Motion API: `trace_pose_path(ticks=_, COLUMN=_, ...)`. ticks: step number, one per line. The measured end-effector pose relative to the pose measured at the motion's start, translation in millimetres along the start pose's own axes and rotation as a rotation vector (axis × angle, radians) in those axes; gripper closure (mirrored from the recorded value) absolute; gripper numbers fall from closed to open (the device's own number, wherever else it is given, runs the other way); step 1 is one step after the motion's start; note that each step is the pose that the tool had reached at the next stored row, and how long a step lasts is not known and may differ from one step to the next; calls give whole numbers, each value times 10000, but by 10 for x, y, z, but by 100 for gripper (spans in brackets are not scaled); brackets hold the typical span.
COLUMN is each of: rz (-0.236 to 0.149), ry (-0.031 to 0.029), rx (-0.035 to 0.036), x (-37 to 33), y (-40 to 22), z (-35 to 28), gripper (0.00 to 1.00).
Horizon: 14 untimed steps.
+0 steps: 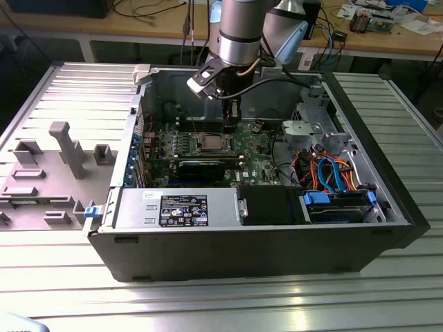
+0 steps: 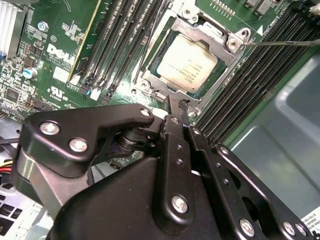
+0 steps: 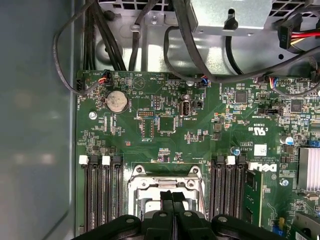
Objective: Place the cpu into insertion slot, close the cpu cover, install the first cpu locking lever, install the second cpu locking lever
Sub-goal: 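Close the cpu cover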
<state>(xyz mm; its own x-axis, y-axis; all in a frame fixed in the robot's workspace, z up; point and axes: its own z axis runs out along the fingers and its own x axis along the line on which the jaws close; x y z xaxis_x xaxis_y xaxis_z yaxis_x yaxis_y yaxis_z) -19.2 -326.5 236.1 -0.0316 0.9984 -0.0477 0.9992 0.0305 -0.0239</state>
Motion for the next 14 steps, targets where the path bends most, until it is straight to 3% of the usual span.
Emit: trace_pose_path(ticks=14, rz=0, ry=-1, rx=0, x=4, y=2, z=78, gripper=89)
